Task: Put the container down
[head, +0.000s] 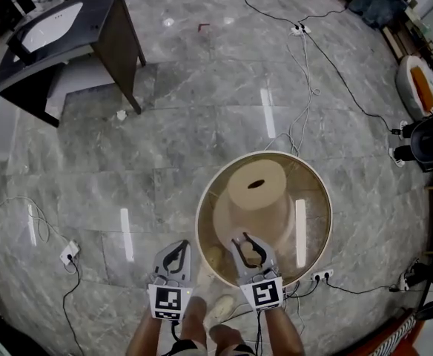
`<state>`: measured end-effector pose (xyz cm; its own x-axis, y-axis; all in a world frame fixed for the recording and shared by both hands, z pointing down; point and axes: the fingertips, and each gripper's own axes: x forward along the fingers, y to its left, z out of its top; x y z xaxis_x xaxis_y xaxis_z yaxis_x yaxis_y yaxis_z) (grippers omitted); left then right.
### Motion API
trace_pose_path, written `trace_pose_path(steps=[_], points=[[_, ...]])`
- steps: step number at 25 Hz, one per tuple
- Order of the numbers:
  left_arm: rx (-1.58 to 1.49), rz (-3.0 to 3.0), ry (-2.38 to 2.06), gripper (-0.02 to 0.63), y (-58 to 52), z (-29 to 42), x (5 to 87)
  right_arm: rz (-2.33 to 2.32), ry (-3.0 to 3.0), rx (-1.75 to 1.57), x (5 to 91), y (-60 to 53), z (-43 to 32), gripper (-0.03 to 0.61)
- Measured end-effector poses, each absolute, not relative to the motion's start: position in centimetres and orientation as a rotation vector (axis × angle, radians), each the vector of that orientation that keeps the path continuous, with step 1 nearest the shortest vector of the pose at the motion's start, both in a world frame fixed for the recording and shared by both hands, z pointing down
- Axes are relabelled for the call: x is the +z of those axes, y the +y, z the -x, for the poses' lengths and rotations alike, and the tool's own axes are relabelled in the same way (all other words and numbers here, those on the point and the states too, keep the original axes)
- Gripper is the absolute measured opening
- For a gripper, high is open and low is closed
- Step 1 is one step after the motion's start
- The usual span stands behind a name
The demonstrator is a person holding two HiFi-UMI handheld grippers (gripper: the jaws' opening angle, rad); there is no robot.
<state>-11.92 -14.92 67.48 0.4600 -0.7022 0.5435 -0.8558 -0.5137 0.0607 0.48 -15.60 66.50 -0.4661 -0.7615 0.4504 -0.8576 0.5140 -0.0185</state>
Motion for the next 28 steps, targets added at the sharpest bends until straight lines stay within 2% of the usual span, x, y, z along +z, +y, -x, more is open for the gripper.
trace_pose_path(steps=[15,28], points=[[0.692,-2.371,-1.316,0.017,-16.1,14.0,76.9,-1.331,-2.363,0.359,76.9,-17.4,1.1,0.123],[0.672,-2.295,-1.304,0.017,-15.2,14.7,81.9,-1.308,-2.332,0.352,83.9,-17.4,2.0,0.123]])
